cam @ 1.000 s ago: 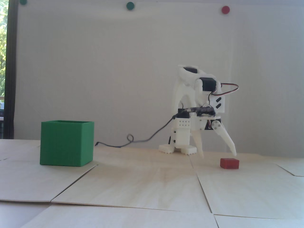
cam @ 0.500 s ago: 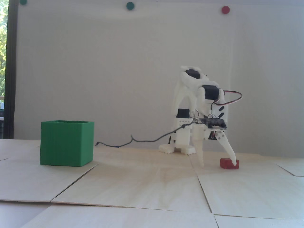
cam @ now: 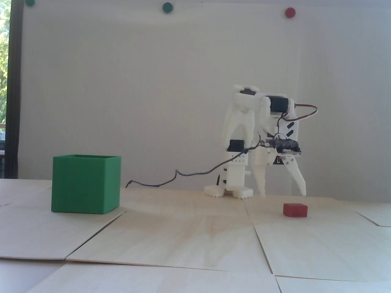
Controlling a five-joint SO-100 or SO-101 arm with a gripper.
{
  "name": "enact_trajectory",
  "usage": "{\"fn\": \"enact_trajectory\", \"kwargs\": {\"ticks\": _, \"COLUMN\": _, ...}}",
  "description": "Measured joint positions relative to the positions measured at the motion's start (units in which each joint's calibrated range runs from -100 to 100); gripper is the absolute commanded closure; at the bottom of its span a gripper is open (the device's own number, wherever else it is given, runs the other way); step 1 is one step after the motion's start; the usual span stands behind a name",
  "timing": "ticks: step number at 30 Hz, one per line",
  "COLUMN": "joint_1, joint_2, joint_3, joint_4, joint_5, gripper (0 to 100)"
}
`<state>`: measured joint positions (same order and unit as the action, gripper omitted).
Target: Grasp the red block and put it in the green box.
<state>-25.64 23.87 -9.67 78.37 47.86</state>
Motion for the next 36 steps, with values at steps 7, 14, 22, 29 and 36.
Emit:
{"fn": "enact_trajectory", "kwargs": {"ticks": 7, "joint_1": -1.3, "joint_2": 0.2, "joint_3": 0.0, "joint_4": 0.1, "joint_5": 1.0, "gripper": 64}}
{"fn": "enact_trajectory", "kwargs": {"ticks": 14, "joint_1": -2.8, "joint_2": 0.3, "joint_3": 2.1, "joint_4": 0.1, "joint_5": 2.5, "gripper": 65}}
{"fn": "enact_trajectory", "kwargs": {"ticks": 22, "joint_1": -3.2, "joint_2": 0.3, "joint_3": 2.1, "joint_4": 1.2, "joint_5": 4.1, "gripper": 65}}
{"fn": "enact_trajectory", "kwargs": {"ticks": 29, "joint_1": -4.4, "joint_2": 0.3, "joint_3": 5.6, "joint_4": 1.7, "joint_5": 4.2, "gripper": 65}}
{"fn": "enact_trajectory", "kwargs": {"ticks": 36, "joint_1": -6.3, "joint_2": 0.3, "joint_3": 7.3, "joint_4": 1.7, "joint_5": 4.2, "gripper": 65}}
